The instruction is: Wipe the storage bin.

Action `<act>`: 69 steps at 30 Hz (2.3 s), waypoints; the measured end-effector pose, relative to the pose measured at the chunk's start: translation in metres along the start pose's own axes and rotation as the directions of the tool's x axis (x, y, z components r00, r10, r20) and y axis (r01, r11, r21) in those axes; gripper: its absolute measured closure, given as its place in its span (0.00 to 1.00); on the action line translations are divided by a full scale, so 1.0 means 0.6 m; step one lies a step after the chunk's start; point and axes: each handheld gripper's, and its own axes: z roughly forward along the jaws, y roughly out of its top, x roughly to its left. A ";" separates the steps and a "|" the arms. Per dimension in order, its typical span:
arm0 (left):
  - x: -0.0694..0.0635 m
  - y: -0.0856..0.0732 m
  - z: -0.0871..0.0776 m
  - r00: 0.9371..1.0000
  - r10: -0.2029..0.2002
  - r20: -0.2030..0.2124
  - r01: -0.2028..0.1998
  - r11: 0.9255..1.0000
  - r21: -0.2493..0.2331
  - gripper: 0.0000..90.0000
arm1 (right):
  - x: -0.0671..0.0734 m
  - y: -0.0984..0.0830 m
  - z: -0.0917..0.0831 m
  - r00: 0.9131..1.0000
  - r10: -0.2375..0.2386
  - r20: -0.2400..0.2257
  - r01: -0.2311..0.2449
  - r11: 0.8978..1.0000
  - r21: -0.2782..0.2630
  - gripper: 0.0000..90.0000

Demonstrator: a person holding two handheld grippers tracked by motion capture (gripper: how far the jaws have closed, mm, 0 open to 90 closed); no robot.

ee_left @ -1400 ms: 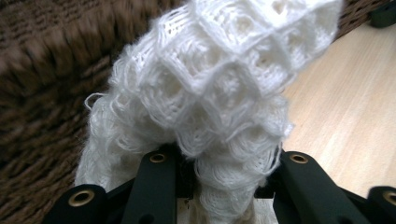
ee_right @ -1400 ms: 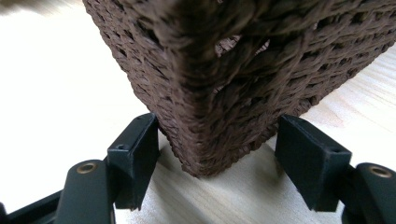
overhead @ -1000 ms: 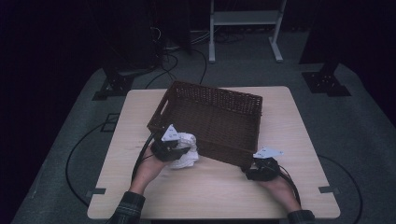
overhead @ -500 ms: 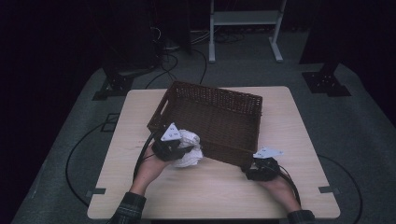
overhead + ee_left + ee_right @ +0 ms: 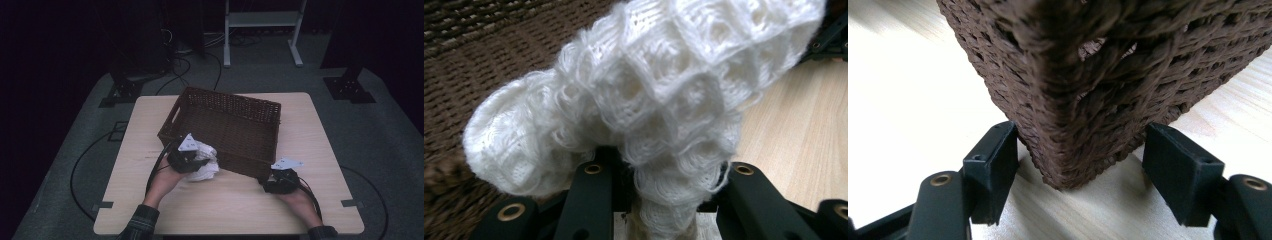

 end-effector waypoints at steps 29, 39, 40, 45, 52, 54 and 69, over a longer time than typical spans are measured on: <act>-0.006 -0.036 0.080 1.000 0.007 0.012 -0.009 0.988 0.154 0.76 | 0.001 0.000 0.000 1.000 0.004 0.002 -0.004 1.000 -0.001 0.34; -0.012 -0.016 0.051 1.000 -0.005 0.031 0.003 0.997 0.073 0.75 | 0.001 0.000 0.000 1.000 0.004 0.001 -0.004 1.000 -0.001 0.34; -0.013 -0.013 0.048 0.999 -0.005 0.034 0.003 0.998 0.063 0.75 | 0.000 0.000 0.000 1.000 0.003 0.002 -0.003 1.000 -0.001 0.34; -0.019 -0.003 0.034 0.999 0.001 0.034 -0.002 1.000 0.023 0.75 | 0.001 0.000 0.000 1.000 0.004 0.002 -0.004 1.000 -0.001 0.34; -0.023 0.006 0.024 0.999 0.013 0.032 -0.014 1.000 0.011 0.75 | 0.000 0.000 0.000 1.000 0.001 0.002 -0.001 1.000 0.000 0.34; -0.024 0.009 0.020 0.999 0.020 0.033 -0.020 1.000 0.010 0.75 | 0.000 0.000 0.000 1.000 0.001 0.002 -0.001 1.000 -0.001 0.34; -0.037 0.031 -0.001 0.999 0.033 0.038 -0.031 0.997 -0.064 0.75 | 0.000 0.000 0.000 1.000 0.002 0.002 -0.002 1.000 -0.001 0.34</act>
